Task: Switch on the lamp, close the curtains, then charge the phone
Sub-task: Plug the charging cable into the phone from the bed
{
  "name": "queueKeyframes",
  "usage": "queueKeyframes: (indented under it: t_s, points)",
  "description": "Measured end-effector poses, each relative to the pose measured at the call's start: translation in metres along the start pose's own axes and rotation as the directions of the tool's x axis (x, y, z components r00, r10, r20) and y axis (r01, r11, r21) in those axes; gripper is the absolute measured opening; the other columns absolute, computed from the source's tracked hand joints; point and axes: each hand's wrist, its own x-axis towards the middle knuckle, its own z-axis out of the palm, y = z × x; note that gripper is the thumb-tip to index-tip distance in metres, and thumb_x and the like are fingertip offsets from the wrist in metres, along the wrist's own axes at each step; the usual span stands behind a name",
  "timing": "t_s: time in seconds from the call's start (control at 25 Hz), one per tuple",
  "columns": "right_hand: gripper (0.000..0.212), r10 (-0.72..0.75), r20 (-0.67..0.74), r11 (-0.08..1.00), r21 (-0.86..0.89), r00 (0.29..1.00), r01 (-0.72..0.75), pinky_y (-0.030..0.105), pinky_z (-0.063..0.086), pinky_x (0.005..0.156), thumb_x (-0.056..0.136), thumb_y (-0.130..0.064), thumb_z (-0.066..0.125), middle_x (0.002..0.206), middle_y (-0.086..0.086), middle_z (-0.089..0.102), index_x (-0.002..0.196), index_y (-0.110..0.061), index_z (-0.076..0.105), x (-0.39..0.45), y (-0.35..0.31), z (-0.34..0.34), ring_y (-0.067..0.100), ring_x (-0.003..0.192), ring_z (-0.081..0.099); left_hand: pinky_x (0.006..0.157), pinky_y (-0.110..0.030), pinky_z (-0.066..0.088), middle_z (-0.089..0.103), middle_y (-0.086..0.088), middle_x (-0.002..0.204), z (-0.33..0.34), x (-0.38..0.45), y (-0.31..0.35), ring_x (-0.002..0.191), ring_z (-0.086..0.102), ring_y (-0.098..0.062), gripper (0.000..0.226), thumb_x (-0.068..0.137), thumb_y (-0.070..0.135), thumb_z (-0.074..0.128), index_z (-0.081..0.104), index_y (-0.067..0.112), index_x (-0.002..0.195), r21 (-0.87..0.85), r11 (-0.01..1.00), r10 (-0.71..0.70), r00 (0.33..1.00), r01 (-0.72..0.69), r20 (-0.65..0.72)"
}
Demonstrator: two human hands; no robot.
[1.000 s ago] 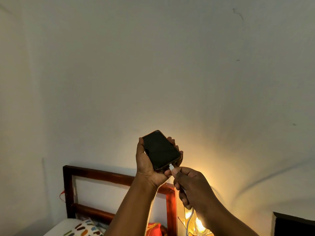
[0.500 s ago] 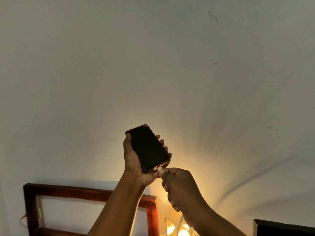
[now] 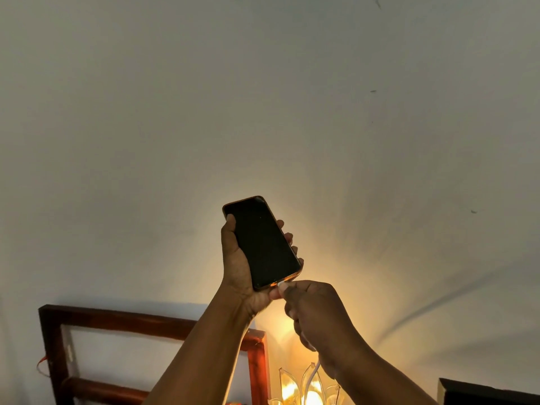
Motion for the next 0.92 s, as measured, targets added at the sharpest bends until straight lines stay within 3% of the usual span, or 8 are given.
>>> queueKeyframes:
  t_s: [0.08, 0.2, 0.36, 0.48, 0.6, 0.76, 0.92]
  points:
    - [0.043, 0.002, 0.05, 1.0, 0.024, 0.999, -0.003, 0.021, 0.037, 0.049, 0.092, -0.022, 0.059, 0.047, -0.002, 0.055, 0.05, -0.02, 0.065, -0.001, 0.0, 0.003, 0.011, 0.047, 0.046, 0.077, -0.043, 0.054, 0.066, -0.014, 0.09, -0.003, -0.003, 0.005, 0.077, 0.065, -0.027, 0.073, 0.076, 0.072, 0.05, 0.064, 0.009, 0.11, 0.004, 1.0, -0.001, 1.0, 0.001, 0.004]
    - [0.024, -0.112, 0.186, 0.991, -0.052, 0.976, 0.124, 0.019, 0.037, 0.041, 0.092, -0.033, 0.056, 0.057, 0.001, 0.056, 0.077, -0.019, 0.069, -0.003, 0.002, 0.007, 0.008, 0.037, 0.045, 0.08, -0.043, 0.053, 0.066, -0.013, 0.093, -0.009, -0.012, 0.018, 0.081, 0.065, -0.026, 0.075, 0.076, 0.073, 0.049, 0.063, 0.01, 0.114, -0.02, 1.0, 0.016, 0.999, -0.016, 0.033]
    - [0.037, -0.118, 0.448, 0.973, -0.127, 0.886, 0.193, 0.021, 0.041, 0.046, 0.073, -0.061, 0.056, 0.055, 0.001, 0.059, 0.078, -0.03, 0.073, -0.001, 0.021, 0.0, 0.014, 0.04, 0.048, 0.084, -0.042, 0.052, 0.065, -0.011, 0.099, -0.015, -0.021, 0.027, 0.088, 0.063, -0.025, 0.079, 0.075, 0.074, 0.049, 0.057, 0.011, 0.124, -0.052, 0.999, 0.01, 0.999, -0.008, 0.037]
    - [0.048, -0.022, 0.504, 0.945, -0.272, 0.864, 0.183, 0.026, 0.045, 0.051, 0.07, -0.07, 0.061, 0.053, -0.005, 0.061, 0.079, -0.024, 0.075, -0.01, 0.057, -0.016, 0.018, 0.046, 0.054, 0.083, -0.042, 0.053, 0.067, -0.012, 0.098, -0.025, -0.026, 0.029, 0.085, 0.065, -0.026, 0.076, 0.077, 0.073, 0.048, 0.064, 0.01, 0.115, -0.082, 0.996, -0.017, 0.999, 0.02, 0.04]
    - [0.039, 0.089, 0.467, 0.931, -0.353, 0.88, 0.094, 0.021, 0.041, 0.042, 0.068, -0.058, 0.073, 0.051, -0.002, 0.06, 0.072, -0.018, 0.073, -0.026, 0.094, -0.045, 0.011, 0.039, 0.051, 0.083, -0.043, 0.054, 0.069, -0.012, 0.098, -0.038, -0.03, 0.031, 0.086, 0.066, -0.027, 0.075, 0.078, 0.074, 0.044, 0.072, 0.009, 0.103, -0.142, 0.989, -0.024, 0.998, 0.032, 0.06]
    - [0.031, 0.217, 0.25, 0.878, -0.473, 0.944, -0.076, 0.022, 0.04, 0.044, 0.075, -0.04, 0.075, 0.049, -0.001, 0.057, 0.069, -0.011, 0.071, -0.054, 0.139, -0.086, 0.014, 0.043, 0.048, 0.081, -0.043, 0.056, 0.068, -0.013, 0.103, -0.054, -0.034, 0.013, 0.088, 0.067, -0.028, 0.076, 0.079, 0.074, 0.044, 0.071, 0.009, 0.108, -0.189, 0.973, -0.122, 0.99, 0.133, 0.072]
    - [0.033, 0.365, 0.078, 0.759, -0.603, 0.928, -0.248, 0.015, 0.042, 0.047, 0.082, -0.033, 0.072, 0.052, -0.003, 0.059, 0.076, -0.001, 0.069, -0.085, 0.18, -0.116, 0.005, 0.044, 0.052, 0.081, -0.044, 0.056, 0.067, -0.013, 0.106, -0.072, -0.04, -0.021, 0.09, 0.067, -0.029, 0.078, 0.078, 0.075, 0.044, 0.068, 0.01, 0.114, -0.267, 0.933, -0.228, 0.971, 0.24, 0.074]
